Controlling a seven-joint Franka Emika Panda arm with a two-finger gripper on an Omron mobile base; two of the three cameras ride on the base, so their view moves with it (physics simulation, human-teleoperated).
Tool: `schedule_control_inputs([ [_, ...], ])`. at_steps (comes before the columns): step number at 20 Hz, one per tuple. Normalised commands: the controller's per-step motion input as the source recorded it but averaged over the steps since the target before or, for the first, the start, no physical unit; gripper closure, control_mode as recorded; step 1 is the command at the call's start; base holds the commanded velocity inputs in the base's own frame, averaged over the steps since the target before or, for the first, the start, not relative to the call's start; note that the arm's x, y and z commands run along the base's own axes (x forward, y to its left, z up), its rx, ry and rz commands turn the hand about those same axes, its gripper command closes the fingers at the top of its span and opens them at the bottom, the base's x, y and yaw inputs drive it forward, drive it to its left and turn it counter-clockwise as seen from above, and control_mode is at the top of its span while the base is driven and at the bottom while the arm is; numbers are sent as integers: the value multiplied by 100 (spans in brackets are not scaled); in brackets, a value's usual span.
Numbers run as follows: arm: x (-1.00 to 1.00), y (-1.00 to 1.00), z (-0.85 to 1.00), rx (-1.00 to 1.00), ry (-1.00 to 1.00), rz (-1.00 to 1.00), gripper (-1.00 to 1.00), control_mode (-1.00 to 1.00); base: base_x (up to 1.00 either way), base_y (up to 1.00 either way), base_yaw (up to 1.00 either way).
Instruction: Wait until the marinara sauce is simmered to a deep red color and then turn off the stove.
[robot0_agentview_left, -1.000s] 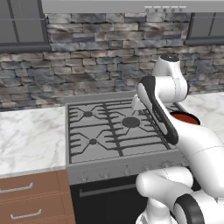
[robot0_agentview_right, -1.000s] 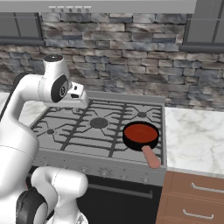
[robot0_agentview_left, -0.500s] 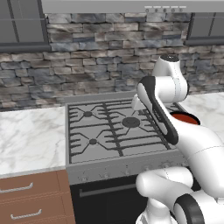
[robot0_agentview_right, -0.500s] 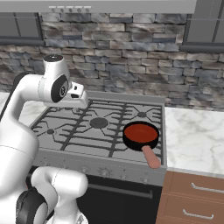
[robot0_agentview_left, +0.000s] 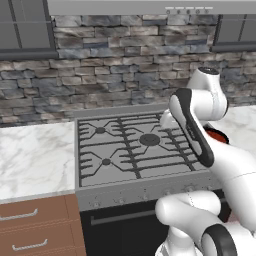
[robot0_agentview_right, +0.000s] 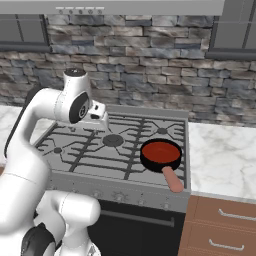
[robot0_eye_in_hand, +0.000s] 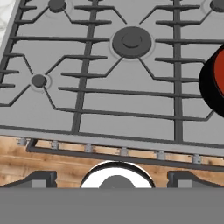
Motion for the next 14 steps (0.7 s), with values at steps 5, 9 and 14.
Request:
schedule_control_inputs([
  [5, -27, -70, -31, 12, -2, -1, -100, -100, 0, 0, 0],
  [9, -23, -67, -35, 4, -7, 0, -100, -100, 0, 0, 0],
  [14, -47, -66, -39, 3, -15, 0, -100, -100, 0, 0, 0],
])
